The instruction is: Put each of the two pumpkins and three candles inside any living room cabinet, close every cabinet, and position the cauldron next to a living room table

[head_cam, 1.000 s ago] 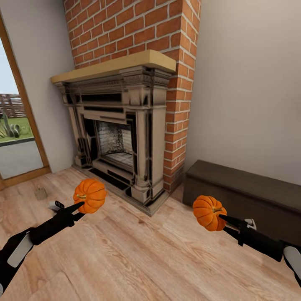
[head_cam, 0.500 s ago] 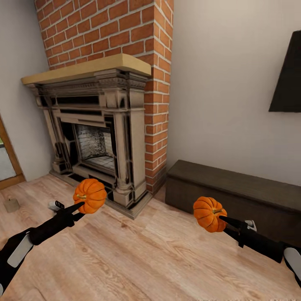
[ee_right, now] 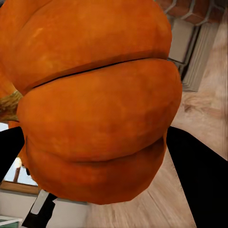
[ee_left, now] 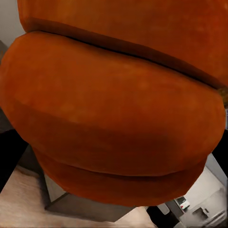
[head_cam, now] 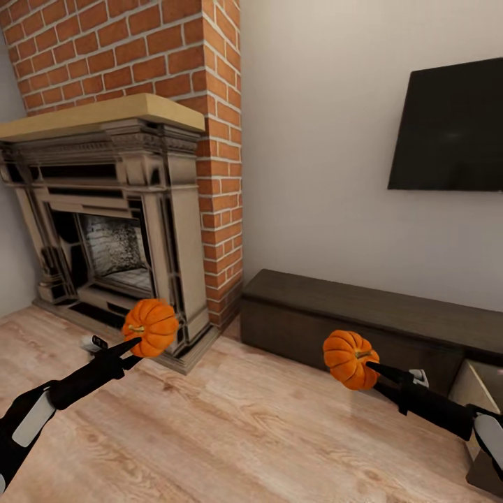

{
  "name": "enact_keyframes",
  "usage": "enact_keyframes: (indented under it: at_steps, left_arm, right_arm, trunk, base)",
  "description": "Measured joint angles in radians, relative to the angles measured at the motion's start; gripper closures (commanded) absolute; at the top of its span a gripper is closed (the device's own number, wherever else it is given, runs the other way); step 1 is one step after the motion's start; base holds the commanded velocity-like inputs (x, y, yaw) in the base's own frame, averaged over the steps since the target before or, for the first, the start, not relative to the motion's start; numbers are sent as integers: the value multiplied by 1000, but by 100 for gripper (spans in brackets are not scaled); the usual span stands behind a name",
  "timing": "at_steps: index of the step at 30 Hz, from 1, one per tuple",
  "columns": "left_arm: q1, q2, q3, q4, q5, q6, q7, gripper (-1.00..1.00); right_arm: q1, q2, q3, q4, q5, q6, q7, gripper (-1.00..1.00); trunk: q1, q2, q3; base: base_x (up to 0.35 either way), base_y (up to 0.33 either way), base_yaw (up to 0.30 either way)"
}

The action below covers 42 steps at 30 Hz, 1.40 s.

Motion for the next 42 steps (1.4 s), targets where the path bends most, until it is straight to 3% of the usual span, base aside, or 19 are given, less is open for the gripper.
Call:
enact_keyframes:
  at_steps: [28, 35, 42]
  left_arm:
    - [0, 0, 1, 0, 2, 1, -1, 100]
    - [0, 0, 1, -1, 4, 0, -1, 100]
    - [0, -1, 1, 0, 2, 1, 0, 100]
  right_arm:
    - [0, 0, -2, 42, -12, 9, -1, 100]
    - [0, -8, -2, 46, -110, 11, -3, 100]
    - [0, -8, -1, 107, -107, 3, -3, 100]
  trunk:
    - [0, 0, 30]
    - [0, 0, 33]
    - [0, 0, 33]
  base:
    - [-6, -3, -240]
    - [-97, -60, -113]
    - [-194, -205, -1]
